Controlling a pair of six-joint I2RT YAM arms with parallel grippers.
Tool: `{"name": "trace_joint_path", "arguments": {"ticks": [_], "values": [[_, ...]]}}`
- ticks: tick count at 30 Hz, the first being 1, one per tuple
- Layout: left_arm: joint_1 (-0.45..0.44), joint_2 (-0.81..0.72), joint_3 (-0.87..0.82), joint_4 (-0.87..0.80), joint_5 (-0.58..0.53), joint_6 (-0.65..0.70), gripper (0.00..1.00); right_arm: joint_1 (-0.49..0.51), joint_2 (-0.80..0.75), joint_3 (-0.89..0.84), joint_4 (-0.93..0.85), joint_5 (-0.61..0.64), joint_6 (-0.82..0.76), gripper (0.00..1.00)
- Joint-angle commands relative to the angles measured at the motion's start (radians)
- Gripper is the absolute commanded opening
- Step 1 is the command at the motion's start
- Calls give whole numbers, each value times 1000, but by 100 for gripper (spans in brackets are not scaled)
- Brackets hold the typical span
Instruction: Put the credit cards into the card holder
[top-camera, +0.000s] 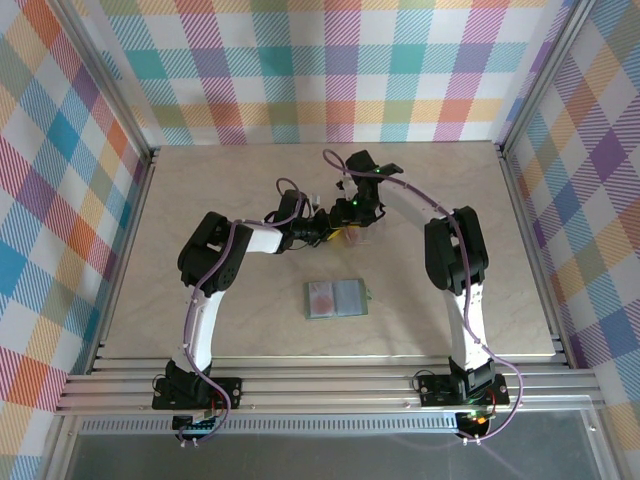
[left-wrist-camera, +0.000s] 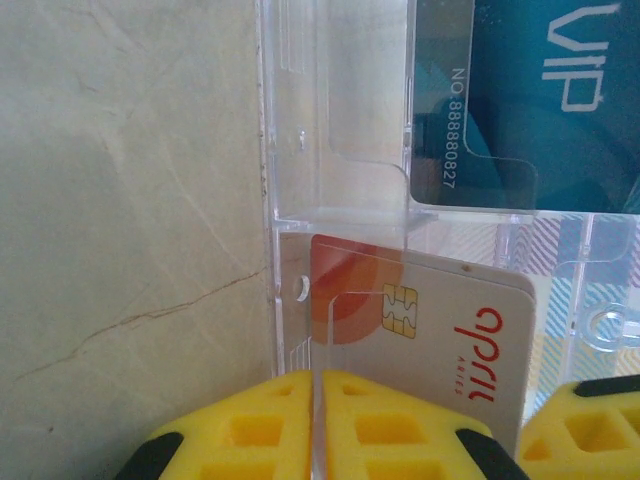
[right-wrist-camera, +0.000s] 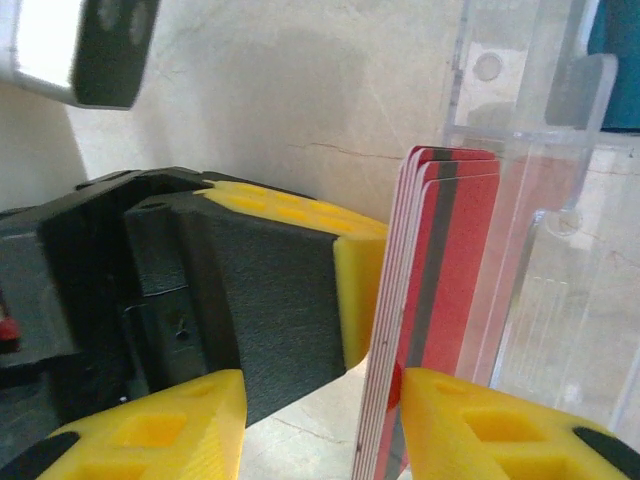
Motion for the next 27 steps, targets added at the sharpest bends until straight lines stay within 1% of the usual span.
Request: {"name": "trace_joint_path", "arguments": {"ticks": [1, 5, 12, 15, 18, 21, 27], "values": [[8, 20, 24, 24, 18, -13, 11, -2, 32, 18, -12, -4, 6, 46], [6, 24, 28, 23, 21, -14, 11, -2, 53, 31, -20, -22, 3, 47], [-2, 36, 48, 22, 30, -14, 11, -15, 35, 8, 33, -157, 21, 46], [-7, 45, 60, 15, 31, -13, 11, -28, 15, -17, 64, -195, 38, 44], [-11, 55, 72, 10, 32, -10, 11, -38, 3, -31, 82, -220, 47, 41], [-15, 61, 82, -5, 31, -4, 11, -45, -8, -48, 102, -245, 58, 41], [-19, 60, 91, -33, 21, 13, 11, -48, -13, -47, 108, -254, 63, 37]]}}
